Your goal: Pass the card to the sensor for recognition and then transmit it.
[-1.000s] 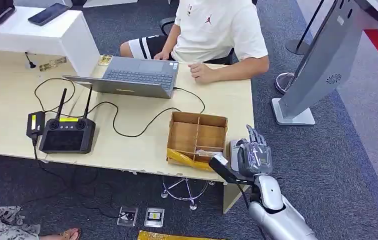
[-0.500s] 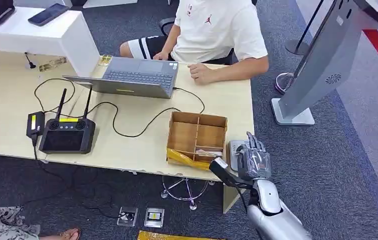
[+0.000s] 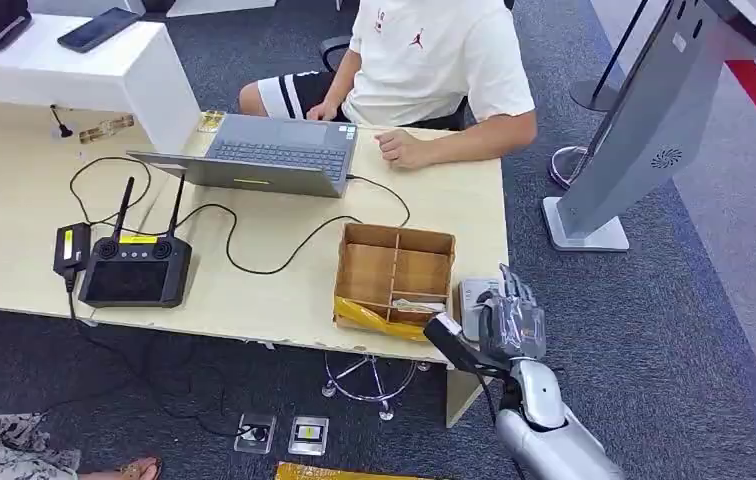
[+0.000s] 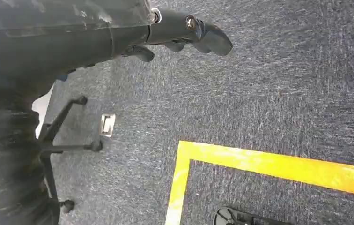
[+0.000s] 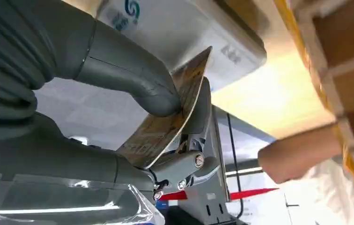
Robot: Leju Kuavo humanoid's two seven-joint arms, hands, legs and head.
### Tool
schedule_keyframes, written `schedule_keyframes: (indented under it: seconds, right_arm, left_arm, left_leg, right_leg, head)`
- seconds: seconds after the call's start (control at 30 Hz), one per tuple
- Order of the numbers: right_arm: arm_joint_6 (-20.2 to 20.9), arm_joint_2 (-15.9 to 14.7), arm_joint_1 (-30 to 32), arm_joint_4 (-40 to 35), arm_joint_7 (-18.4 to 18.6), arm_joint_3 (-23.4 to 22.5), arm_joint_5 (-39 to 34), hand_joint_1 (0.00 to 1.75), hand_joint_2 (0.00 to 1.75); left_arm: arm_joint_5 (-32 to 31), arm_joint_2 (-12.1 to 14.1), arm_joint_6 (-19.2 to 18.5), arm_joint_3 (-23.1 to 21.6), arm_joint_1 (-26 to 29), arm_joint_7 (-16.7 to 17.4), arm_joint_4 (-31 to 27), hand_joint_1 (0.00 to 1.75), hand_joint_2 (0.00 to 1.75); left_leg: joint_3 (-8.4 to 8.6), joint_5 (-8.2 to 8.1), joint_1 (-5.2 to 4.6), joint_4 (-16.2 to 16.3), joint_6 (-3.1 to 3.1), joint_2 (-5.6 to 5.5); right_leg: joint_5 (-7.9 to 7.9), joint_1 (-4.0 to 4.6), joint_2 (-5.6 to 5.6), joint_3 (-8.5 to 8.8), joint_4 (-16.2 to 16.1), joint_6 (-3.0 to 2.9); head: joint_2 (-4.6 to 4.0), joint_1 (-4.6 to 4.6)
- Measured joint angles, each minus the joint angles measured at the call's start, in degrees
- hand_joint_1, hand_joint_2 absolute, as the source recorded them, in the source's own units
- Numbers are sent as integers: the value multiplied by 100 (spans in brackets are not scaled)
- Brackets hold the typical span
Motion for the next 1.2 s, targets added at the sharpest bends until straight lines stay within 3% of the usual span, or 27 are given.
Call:
schedule_keyframes:
  seconds: [0.17,0.3,0.43,0.53,0.6,0.73,0.77,0.9,1.07,1.2]
  right_arm:
    - [-260,-173,-10,-1124,358,-238,657,175,175]
    - [-580,-269,-160,-2351,409,-545,1616,175,175]
    - [-573,-308,-365,-3542,341,-787,1856,175,175]
    - [-264,-299,-753,-3967,287,-765,1919,175,175]
    - [250,-249,-1114,-4019,315,-719,1785,175,175]
    - [1175,-16,-1892,-3649,188,-508,919,175,175]
    - [1248,63,-2092,-3387,149,-451,730,175,175]
    - [1342,381,-2794,-2018,315,-26,1301,175,175]
    - [1385,670,-3172,-531,527,438,2092,175,175]
    - [1823,783,-3292,176,661,870,2921,175,175]
  left_arm:
    - [2,4,0,0,19,0,0,0,175]
    - [-24,2,0,0,18,0,0,0,175]
    - [-91,-2,0,0,3,6,0,0,175]
    - [-184,-11,-7,-4,-47,90,0,0,175]
    - [-238,-22,-22,-7,-114,118,0,0,175]
    - [-280,-63,-37,-9,-265,146,-2,0,175]
    - [-267,-70,-42,-11,-303,146,-9,0,175]
    - [-256,-118,-87,-61,-431,125,-15,0,175]
    - [-251,-170,-98,-103,-485,96,-15,0,175]
    - [-205,-175,-98,-105,-487,96,-15,0,175]
  left_leg:
    - [0,0,0,1,0,7]
    - [1,0,0,1,0,7]
    - [1,0,0,0,0,11]
    - [1,0,0,0,0,27]
    - [1,2,0,0,-1,28]
    - [-9,13,0,-1,-3,26]
    - [-10,14,2,-1,-4,25]
    - [-13,20,3,0,-1,4]
    - [-26,22,2,1,-3,-16]
    - [-26,21,2,1,-3,-17]
  right_leg:
    - [1,0,5,-3,0,-2]
    - [1,0,12,-5,0,-2]
    - [2,0,16,-3,1,-2]
    - [9,0,29,-4,2,-1]
    - [13,0,30,-4,2,-1]
    - [19,1,27,-5,3,3]
    - [20,2,26,-5,3,2]
    - [20,5,6,-6,3,2]
    - [19,4,-13,-11,2,1]
    - [18,4,-14,-12,-3,1]
  head:
    - [0,2]
    - [0,0]
    - [0,0]
    - [0,2]
    - [0,4]
    - [0,2]
    - [0,-2]
    - [0,4]
    - [0,2]
    - [0,2]
